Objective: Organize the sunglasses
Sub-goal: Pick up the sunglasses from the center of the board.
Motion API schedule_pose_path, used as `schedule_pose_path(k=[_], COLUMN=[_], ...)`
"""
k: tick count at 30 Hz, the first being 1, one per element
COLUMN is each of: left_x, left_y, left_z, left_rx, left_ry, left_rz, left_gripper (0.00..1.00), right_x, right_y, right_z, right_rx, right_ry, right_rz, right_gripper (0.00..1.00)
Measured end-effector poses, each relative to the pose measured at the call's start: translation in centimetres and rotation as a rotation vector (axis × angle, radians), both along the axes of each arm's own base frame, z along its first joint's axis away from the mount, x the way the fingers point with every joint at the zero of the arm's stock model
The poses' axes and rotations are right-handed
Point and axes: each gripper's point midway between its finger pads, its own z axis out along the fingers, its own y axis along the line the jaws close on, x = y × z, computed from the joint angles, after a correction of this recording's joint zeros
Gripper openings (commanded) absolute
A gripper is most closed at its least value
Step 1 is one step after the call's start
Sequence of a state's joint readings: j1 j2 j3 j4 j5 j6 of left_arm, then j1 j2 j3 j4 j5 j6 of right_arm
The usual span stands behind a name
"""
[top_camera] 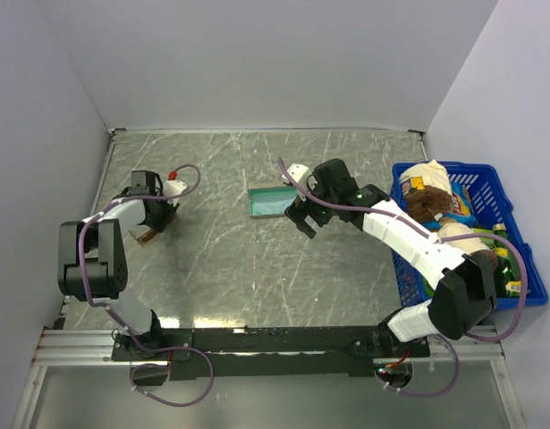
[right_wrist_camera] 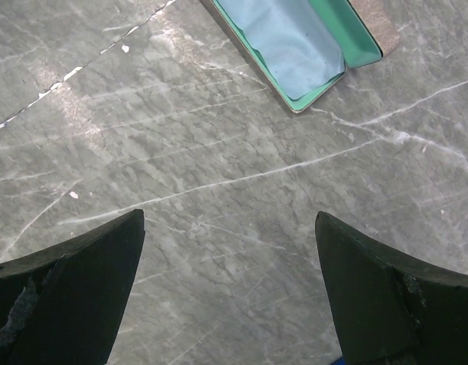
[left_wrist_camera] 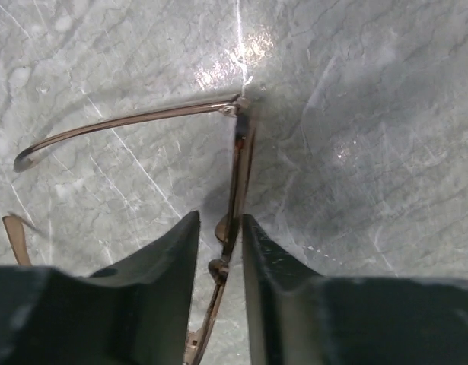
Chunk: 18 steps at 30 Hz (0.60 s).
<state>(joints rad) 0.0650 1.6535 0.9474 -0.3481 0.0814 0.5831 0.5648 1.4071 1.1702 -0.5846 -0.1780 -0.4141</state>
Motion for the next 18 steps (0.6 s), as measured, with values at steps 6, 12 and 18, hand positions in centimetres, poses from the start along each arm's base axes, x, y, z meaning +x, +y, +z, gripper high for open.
schedule_pose_path(k=[6,12,18], left_x=[0.2,0.1,-0.8], left_y=[0.0,-0.1,-1.8], left_z=[0.1,0.1,1.3], left_rx=[0.003,-0.002,-0.062], left_ry=[-0.008,-0.005,0.014], left_rz=[-0.003,-0.009,-0.058], left_gripper=[0.07,0.05,0.06], right_x=[0.0,0.0,0.1], right_y=[0.0,0.0,0.0], right_z=[0.0,0.0,0.0], right_rx=[0.0,0.0,0.003], right_ry=[0.001,0.0,-0.005], right_rz=[0.0,0.0,-0.002], right_gripper=[1.0,1.0,1.0])
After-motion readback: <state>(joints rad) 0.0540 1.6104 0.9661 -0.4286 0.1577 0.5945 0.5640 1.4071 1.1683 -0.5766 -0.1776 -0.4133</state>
